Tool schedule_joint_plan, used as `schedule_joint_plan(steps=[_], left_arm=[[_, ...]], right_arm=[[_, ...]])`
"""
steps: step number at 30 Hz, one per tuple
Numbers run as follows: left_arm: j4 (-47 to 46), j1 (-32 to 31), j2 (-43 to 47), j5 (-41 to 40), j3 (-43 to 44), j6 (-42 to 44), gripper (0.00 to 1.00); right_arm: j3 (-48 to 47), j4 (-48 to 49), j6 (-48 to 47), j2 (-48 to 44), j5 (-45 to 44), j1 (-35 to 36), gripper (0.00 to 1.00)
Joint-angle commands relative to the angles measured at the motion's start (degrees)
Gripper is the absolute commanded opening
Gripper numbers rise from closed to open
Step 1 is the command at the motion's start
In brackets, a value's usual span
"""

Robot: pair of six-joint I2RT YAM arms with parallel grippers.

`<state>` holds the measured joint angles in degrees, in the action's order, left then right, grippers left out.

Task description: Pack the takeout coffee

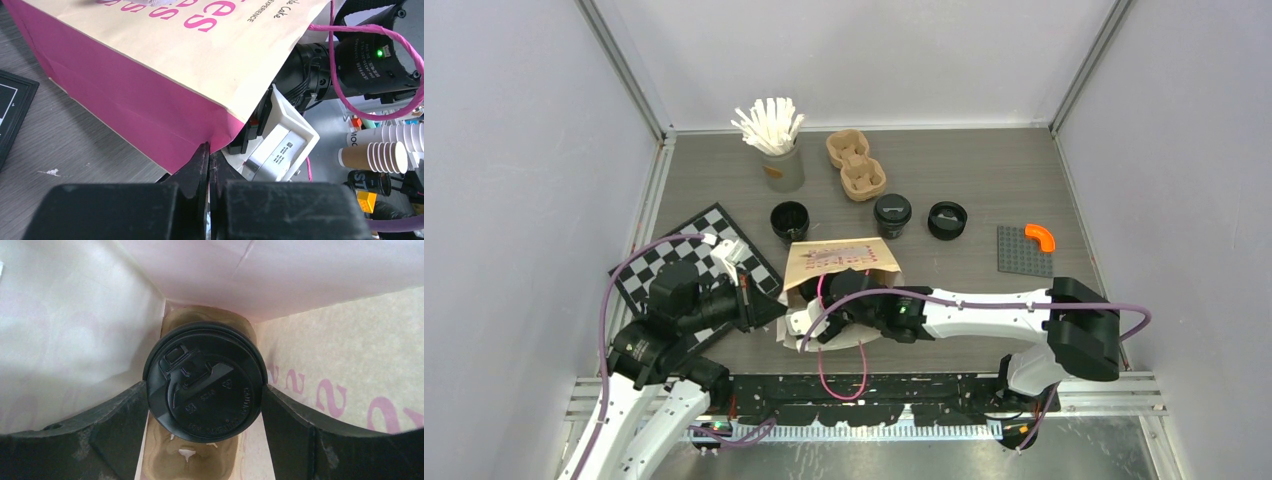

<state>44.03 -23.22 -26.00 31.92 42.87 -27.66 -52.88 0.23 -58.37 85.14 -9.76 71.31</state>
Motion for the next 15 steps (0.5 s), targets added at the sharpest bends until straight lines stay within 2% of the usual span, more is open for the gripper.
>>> schedule_joint_plan(steps=[1, 15], left_arm=[[-0.03, -0.13, -0.74, -1.37, 2.9, -1.52, 0.0], [-1.27, -0.1, -0.39, -1.61, 1.93, -4.07, 0.0]], right_arm=[[0.35, 5.26, -0.98, 0.74, 2.04, -0.56, 0.7], [-2.24, 4.34, 0.59, 1.86, 2.97, -0.81, 0.7]])
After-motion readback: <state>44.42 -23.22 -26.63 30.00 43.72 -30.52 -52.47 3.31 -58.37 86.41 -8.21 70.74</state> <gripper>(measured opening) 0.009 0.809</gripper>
